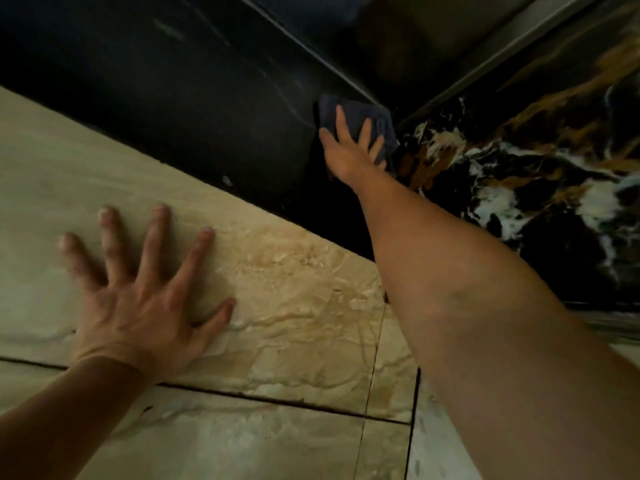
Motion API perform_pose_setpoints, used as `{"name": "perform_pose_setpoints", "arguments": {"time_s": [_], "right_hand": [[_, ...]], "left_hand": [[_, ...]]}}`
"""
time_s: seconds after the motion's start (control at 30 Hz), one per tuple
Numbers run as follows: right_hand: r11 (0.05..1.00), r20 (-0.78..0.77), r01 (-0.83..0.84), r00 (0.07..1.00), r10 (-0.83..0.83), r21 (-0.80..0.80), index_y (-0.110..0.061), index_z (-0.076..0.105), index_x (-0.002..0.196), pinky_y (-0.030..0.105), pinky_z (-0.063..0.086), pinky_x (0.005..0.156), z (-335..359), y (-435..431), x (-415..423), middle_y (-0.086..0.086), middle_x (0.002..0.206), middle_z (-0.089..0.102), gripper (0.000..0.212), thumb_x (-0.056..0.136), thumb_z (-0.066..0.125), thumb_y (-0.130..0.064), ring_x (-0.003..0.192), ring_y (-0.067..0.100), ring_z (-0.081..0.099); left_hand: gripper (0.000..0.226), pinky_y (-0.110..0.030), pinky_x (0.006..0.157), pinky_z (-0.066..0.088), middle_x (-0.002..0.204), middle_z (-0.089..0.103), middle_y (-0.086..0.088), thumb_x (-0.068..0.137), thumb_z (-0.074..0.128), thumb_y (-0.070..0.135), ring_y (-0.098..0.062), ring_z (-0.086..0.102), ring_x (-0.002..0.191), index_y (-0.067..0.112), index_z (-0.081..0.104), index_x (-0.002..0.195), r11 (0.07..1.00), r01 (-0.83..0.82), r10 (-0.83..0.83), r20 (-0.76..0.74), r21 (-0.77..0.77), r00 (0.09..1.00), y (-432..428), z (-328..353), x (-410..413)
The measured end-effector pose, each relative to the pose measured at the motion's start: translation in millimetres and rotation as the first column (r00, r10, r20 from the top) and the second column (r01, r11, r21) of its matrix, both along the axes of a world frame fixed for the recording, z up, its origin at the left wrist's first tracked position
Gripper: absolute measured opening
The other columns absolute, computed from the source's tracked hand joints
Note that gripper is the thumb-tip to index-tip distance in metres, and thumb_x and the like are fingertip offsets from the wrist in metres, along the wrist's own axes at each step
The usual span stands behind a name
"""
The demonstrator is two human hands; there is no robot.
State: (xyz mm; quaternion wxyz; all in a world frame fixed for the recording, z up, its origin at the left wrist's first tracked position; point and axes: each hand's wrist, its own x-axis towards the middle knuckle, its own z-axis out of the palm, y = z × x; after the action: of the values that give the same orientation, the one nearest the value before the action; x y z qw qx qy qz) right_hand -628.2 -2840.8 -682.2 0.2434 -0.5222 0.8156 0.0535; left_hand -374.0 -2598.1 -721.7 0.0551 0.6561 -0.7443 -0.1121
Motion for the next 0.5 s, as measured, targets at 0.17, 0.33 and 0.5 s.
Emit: {"name": "perform_pose_setpoints", "arguments": {"time_s": [0.17,0.33,0.5], "right_hand": [[0.984,-0.091,-0.167,0.983,0.162,-0.061,-0.061,-0.003,0.145,0.056,-0.007,0.117,-5,61,-3,-0.008,0.165,-0.016,0.061,0.088,0.014,-0.074,0.150,0.027,-0.019],[0.965,-0.103,-0.232,0.970,0.220,-0.122,-0.059,0.000,0.146,0.057,-0.001,0.116,-3,255,18,-0.006,0.166,-0.008,0.060,0.090,0.018,-0.072,0.151,0.027,-0.012],[0.987,-0.016,-0.158,0.987,0.158,-0.028,-0.052,0.008,0.150,0.062,0.002,0.117,17,416,60,0.000,0.167,-0.007,0.066,0.090,0.030,-0.068,0.151,0.033,-0.013]], "left_hand": [[0.095,-0.078,0.109,0.002,0.166,0.007,-0.013,0.075,0.026,0.087,-0.055,-0.005,0.146,0.040,0.012,0.155,1.000,-0.018,0.018,0.003,-0.008,1.000,-2,0,-1],[0.099,-0.079,0.108,0.006,0.165,-0.014,-0.007,0.069,0.022,0.092,-0.053,-0.012,0.146,0.045,0.000,0.153,0.999,-0.041,0.042,-0.037,0.035,0.998,-3,1,0],[0.095,-0.079,0.109,0.005,0.167,-0.004,-0.014,0.074,0.024,0.088,-0.056,-0.002,0.146,0.038,0.009,0.154,0.999,-0.037,0.036,0.032,0.031,0.999,5,14,-5]]}}
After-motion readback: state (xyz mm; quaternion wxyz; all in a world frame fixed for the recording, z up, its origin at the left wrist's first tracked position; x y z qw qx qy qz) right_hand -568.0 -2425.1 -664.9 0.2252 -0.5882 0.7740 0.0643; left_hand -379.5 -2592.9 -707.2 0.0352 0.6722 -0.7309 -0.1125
